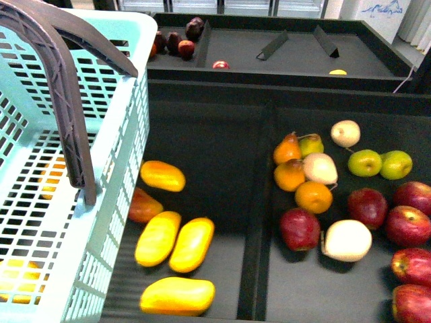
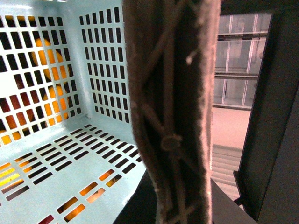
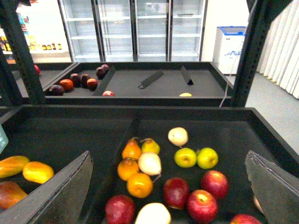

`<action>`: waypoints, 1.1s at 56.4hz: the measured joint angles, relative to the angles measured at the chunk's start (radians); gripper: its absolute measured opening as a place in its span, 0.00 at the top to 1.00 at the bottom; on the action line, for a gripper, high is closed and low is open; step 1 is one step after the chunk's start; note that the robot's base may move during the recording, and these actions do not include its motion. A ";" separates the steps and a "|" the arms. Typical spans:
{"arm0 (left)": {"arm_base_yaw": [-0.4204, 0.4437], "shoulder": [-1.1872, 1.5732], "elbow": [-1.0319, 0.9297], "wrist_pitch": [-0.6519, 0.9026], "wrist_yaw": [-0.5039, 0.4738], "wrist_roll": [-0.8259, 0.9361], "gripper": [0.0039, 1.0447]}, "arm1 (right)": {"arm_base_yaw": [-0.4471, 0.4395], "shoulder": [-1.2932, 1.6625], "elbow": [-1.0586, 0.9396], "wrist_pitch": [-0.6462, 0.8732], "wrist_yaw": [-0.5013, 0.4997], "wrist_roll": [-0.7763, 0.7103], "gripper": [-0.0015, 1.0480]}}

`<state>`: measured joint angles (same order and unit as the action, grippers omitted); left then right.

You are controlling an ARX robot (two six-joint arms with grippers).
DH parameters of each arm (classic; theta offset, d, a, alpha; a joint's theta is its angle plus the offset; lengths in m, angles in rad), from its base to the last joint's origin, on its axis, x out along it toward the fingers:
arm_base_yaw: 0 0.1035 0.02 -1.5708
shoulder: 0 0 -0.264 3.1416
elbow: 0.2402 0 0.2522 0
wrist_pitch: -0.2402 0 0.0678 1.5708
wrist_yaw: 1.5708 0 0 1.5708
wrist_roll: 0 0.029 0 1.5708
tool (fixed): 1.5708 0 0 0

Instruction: Pick mango and avocado into basket

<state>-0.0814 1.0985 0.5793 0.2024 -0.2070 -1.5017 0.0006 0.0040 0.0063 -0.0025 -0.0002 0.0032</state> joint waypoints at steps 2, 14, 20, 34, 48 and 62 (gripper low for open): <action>0.000 -0.001 0.000 0.000 0.000 0.001 0.93 | 0.000 0.000 0.000 0.000 0.000 0.000 0.07; 0.000 -0.001 0.000 0.000 0.000 0.001 0.93 | 0.000 0.000 0.000 0.000 -0.001 0.000 0.07; 0.000 0.000 0.000 0.000 0.000 0.000 0.93 | 0.000 0.000 0.000 0.000 0.000 0.000 0.07; 0.000 0.000 0.000 0.000 0.000 0.001 0.93 | 0.000 0.000 0.000 0.000 0.001 0.000 0.07; 0.000 -0.001 0.000 0.000 -0.001 0.001 0.93 | 0.000 0.000 0.000 0.000 0.001 0.000 0.07; 0.000 0.000 0.000 0.000 0.000 0.001 0.93 | 0.000 0.000 0.000 0.001 0.001 0.000 0.07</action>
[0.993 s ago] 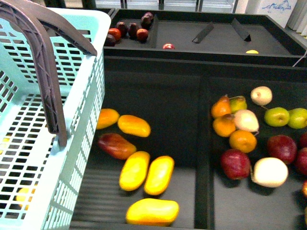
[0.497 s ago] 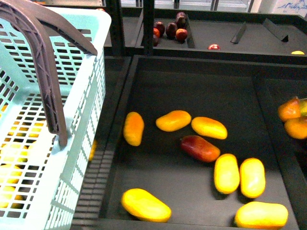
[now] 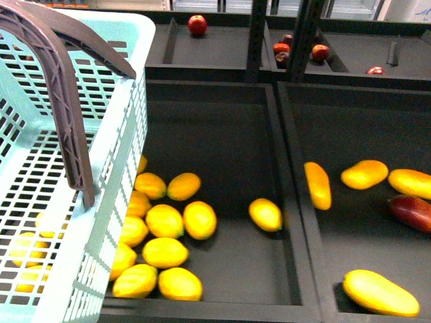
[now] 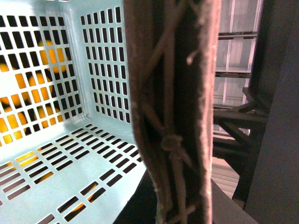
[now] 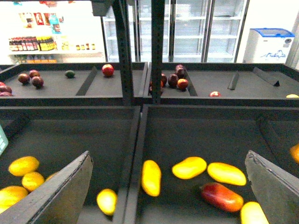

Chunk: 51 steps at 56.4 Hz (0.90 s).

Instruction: Pick mango and avocado into basket

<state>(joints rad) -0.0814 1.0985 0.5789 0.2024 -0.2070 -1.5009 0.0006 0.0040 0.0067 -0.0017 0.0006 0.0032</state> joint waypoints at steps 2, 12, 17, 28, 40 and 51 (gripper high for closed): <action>0.000 0.000 0.000 0.000 0.000 0.000 0.93 | 0.000 0.000 0.000 0.000 0.000 0.000 0.07; 0.011 0.001 0.000 0.000 -0.012 0.003 0.93 | -0.001 0.000 0.000 -0.001 -0.010 0.000 0.07; 0.013 0.000 0.000 0.000 -0.037 0.015 0.93 | -0.001 0.000 -0.001 -0.001 -0.006 0.000 0.07; -0.007 0.109 0.164 -0.317 0.038 0.216 0.93 | -0.001 0.000 -0.001 -0.001 -0.003 0.000 0.07; -0.058 0.458 0.468 -0.358 0.140 0.528 0.94 | -0.001 0.000 -0.001 -0.001 -0.002 0.000 0.07; -0.150 0.658 0.733 -0.349 0.235 0.557 0.94 | -0.001 0.000 -0.001 -0.001 -0.002 0.000 0.07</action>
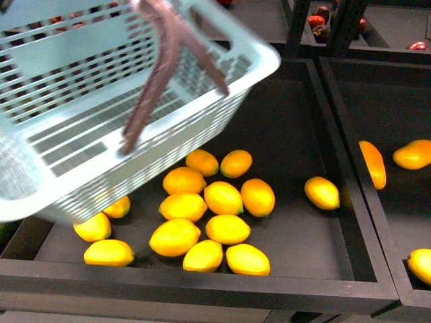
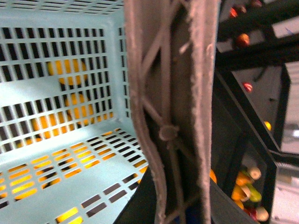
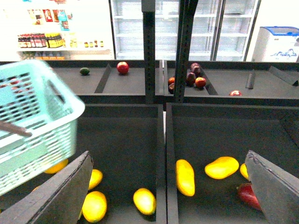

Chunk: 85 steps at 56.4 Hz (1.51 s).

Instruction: Pick mango and avocado into basket

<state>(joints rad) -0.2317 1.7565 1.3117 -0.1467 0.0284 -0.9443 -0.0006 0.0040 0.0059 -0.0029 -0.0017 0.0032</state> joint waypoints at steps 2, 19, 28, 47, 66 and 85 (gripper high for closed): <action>-0.027 0.031 0.058 -0.003 0.027 0.002 0.94 | 0.000 0.000 0.000 0.000 0.000 0.000 0.07; -0.206 0.149 0.288 -0.025 0.105 0.004 0.94 | 0.000 0.000 0.000 0.000 0.000 0.000 0.07; -0.237 0.164 0.301 -0.041 0.101 0.015 0.94 | 0.000 0.000 0.000 0.000 0.000 0.000 0.07; -0.246 0.164 0.300 -0.059 0.077 0.047 0.94 | 0.000 0.000 0.000 0.000 0.000 0.000 0.07; -0.250 0.164 0.300 -0.059 0.084 0.047 0.94 | -0.274 0.632 0.195 0.003 -0.289 0.046 0.07; -0.246 0.164 0.299 -0.059 0.082 0.047 0.94 | -0.339 1.534 0.575 0.474 -0.164 0.029 0.07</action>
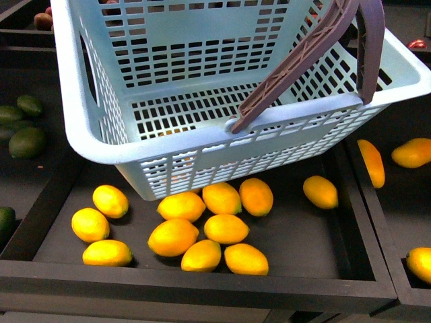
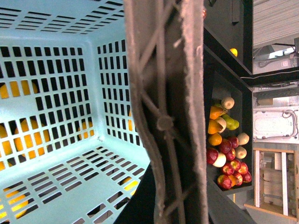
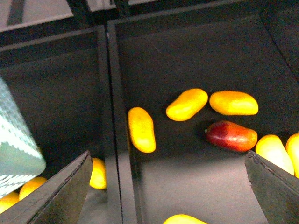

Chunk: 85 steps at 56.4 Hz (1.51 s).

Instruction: Pick mango and avocado into basket

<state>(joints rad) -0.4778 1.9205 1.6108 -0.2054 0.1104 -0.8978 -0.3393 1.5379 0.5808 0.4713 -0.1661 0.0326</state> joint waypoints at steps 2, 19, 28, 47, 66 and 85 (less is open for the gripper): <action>0.000 0.000 0.000 0.000 0.000 0.000 0.94 | 0.003 0.067 0.043 -0.002 0.015 0.012 0.07; 0.000 0.000 0.000 0.000 0.002 0.000 0.94 | 0.035 0.592 0.521 -0.185 0.170 0.315 0.07; 0.000 0.000 0.000 0.000 0.001 0.000 0.94 | 0.060 0.818 0.788 -0.331 0.199 0.556 0.07; 0.000 0.000 0.000 0.000 0.001 0.000 0.94 | 0.067 1.192 1.381 -0.650 0.241 0.753 0.07; 0.000 0.000 0.000 0.000 0.000 0.000 0.94 | 0.030 1.479 1.889 -0.873 0.236 0.782 0.07; 0.000 0.000 0.000 0.000 0.001 0.000 0.94 | 0.035 1.559 1.977 -0.900 0.236 0.794 0.07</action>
<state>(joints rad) -0.4782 1.9205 1.6108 -0.2054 0.1116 -0.8974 -0.3042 3.0970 2.5580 -0.4286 0.0696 0.8265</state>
